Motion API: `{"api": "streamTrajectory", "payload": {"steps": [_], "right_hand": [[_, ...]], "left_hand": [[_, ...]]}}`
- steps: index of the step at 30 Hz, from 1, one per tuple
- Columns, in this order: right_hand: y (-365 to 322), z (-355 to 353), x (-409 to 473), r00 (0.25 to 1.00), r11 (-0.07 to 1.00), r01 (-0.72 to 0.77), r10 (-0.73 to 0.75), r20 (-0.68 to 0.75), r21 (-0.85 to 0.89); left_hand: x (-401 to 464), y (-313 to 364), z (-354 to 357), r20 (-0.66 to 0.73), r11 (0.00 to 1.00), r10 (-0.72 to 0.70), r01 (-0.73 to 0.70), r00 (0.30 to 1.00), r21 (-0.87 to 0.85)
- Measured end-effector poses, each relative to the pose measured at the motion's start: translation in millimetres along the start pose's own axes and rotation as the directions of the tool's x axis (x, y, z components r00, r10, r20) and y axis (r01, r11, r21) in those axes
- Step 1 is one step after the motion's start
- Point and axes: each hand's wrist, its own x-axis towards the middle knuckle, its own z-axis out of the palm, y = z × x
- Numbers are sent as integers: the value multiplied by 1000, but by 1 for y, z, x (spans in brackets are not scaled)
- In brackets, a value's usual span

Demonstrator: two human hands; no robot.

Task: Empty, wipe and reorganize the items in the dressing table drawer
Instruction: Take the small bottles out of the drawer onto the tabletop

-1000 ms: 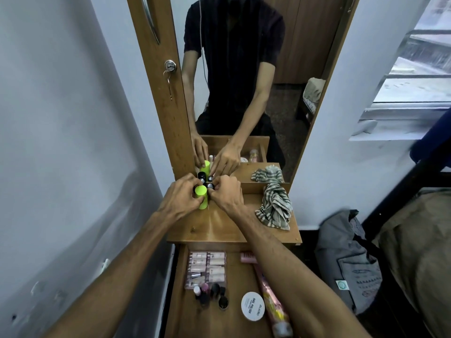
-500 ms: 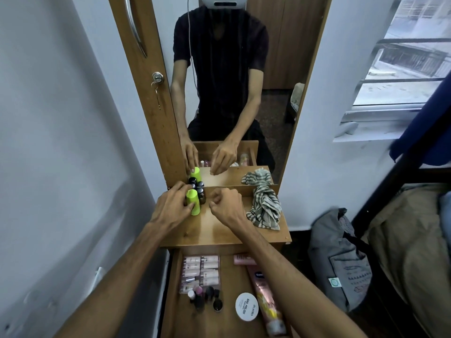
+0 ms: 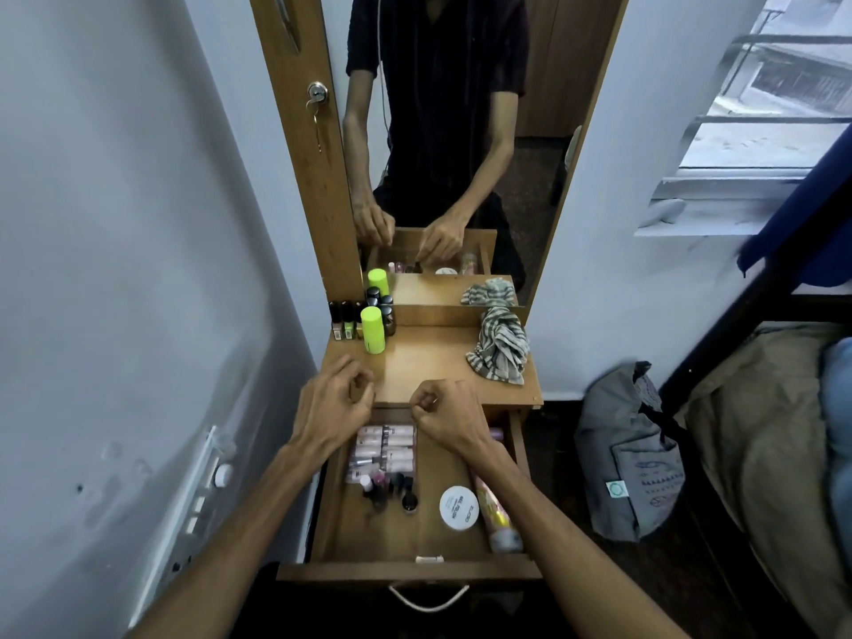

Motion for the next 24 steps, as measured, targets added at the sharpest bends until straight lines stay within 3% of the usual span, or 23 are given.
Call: {"api": "streamTrajectory", "payload": {"steps": [4, 8, 17, 24], "right_hand": [[2, 11, -35, 994, 997, -51, 57, 97, -63], [0, 23, -63, 982, 993, 0, 22, 185, -119], [-7, 42, -82, 984, 964, 111, -72, 166, -241], [0, 56, -79, 982, 946, 96, -39, 184, -310]], "left_hand": [[-58, -5, 12, 137, 998, -57, 58, 989, -3], [-96, -8, 20, 285, 994, -105, 98, 953, 40], [-128, -8, 23, 343, 990, -135, 109, 930, 94], [-135, -5, 31, 370, 984, -125, 68, 921, 164]]}}
